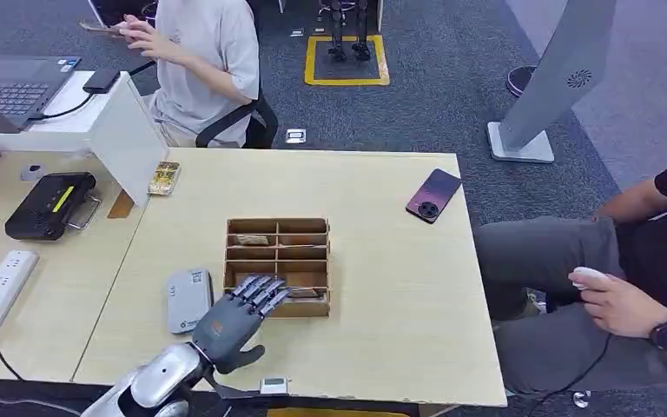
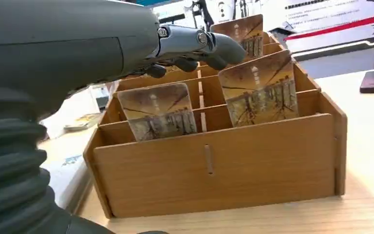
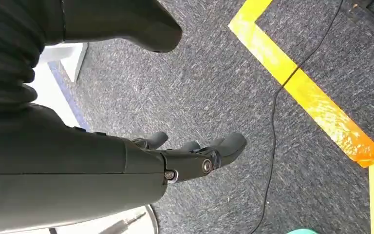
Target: Pass the card to the sensor for recognition and then transmit it.
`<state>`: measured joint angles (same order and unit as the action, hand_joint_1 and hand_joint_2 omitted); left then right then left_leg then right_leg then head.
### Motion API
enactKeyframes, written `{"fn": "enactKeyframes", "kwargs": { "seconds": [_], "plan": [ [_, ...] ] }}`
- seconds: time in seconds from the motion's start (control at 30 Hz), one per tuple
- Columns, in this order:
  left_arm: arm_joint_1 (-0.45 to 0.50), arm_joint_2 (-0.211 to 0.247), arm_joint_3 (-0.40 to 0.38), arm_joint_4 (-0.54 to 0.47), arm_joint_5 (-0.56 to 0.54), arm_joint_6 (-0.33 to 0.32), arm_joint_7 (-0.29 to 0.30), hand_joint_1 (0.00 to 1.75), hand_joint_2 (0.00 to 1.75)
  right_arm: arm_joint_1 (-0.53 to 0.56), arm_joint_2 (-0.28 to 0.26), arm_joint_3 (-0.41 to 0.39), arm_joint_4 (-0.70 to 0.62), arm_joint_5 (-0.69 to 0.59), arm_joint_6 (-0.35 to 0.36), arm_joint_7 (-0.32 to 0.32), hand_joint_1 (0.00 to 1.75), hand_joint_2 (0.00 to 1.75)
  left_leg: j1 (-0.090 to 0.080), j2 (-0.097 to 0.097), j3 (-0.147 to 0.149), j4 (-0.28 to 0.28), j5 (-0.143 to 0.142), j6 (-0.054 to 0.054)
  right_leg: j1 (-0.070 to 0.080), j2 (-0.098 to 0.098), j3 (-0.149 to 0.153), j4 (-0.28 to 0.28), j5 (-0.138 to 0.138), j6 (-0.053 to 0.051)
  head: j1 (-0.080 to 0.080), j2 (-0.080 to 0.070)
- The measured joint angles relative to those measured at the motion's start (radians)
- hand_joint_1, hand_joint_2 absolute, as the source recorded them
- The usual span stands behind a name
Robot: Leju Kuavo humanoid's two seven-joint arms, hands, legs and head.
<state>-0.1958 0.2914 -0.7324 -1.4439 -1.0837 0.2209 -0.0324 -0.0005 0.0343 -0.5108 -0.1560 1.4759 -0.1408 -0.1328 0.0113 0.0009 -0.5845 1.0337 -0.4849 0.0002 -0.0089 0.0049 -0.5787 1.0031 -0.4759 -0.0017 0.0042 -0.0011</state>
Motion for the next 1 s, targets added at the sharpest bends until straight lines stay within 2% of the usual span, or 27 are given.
{"fn": "enactKeyframes", "kwargs": {
  "seconds": [0.27,0.7,1.0],
  "plan": [
    [-0.003,-0.039,0.04,0.0,0.049,0.006,0.0,0.0,1.75,0.0,0.0,0.0,0.0,0.0,0.0,0.001,0.0,1.75,0.0,0.0,0.0,0.0,0.0,0.0,0.0,0.0,0.0,0.0,0.0,0.0,0.0,0.0],
    [-0.003,-0.049,0.058,0.0,0.053,0.012,0.0,0.0,1.75,0.0,0.0,0.0,0.0,0.0,-0.002,-0.004,0.0,1.75,0.0,0.0,0.0,0.0,0.0,0.0,0.0,0.0,0.0,0.0,0.0,0.0,0.0,0.0],
    [-0.005,-0.05,0.108,0.0,0.085,0.022,-0.002,0.0,1.75,0.0,0.0,0.0,0.0,0.0,-0.002,-0.005,0.0,1.75,0.0,0.0,0.0,0.0,0.0,0.0,0.0,0.0,0.0,0.0,0.0,0.0,0.0,0.0]
  ]
}}
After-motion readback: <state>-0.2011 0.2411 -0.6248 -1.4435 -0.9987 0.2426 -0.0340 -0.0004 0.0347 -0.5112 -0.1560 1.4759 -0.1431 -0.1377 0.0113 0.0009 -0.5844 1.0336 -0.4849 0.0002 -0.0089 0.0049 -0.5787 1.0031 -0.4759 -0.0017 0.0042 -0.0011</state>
